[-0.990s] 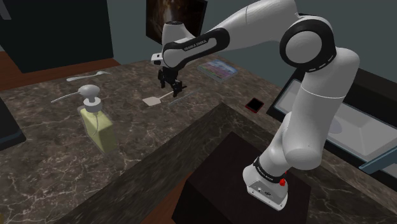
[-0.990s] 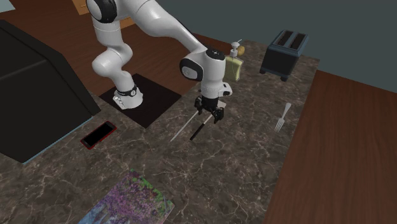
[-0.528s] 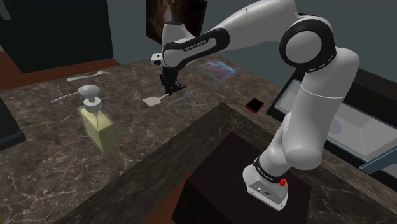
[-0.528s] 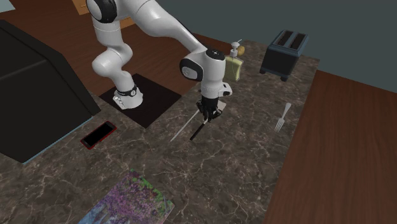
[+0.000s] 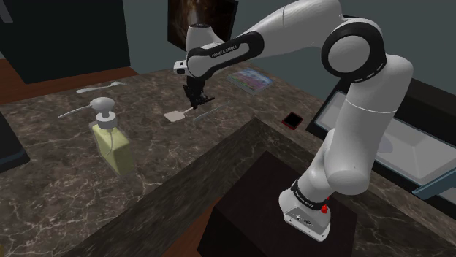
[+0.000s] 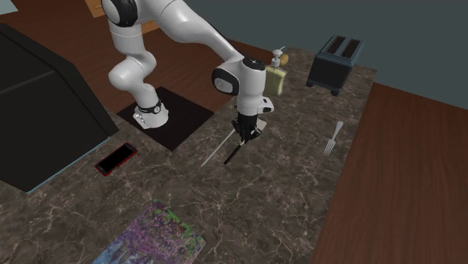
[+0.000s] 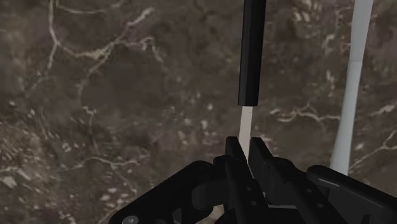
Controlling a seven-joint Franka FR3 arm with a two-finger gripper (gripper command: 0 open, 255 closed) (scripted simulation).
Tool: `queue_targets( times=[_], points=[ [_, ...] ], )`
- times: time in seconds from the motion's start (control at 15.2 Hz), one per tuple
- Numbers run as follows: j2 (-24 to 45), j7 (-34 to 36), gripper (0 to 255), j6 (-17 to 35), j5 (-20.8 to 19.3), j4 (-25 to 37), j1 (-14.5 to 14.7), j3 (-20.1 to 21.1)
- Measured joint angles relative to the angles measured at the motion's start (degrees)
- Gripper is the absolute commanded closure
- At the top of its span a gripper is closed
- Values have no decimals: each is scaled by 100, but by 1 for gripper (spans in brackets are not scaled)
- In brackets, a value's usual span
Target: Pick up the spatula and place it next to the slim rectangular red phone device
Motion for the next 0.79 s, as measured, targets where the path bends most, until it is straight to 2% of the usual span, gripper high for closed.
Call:
queue_targets(
  times=[0.79],
  points=[
    [-417,22,255,-781,-64,370,35,-12]
  ],
)
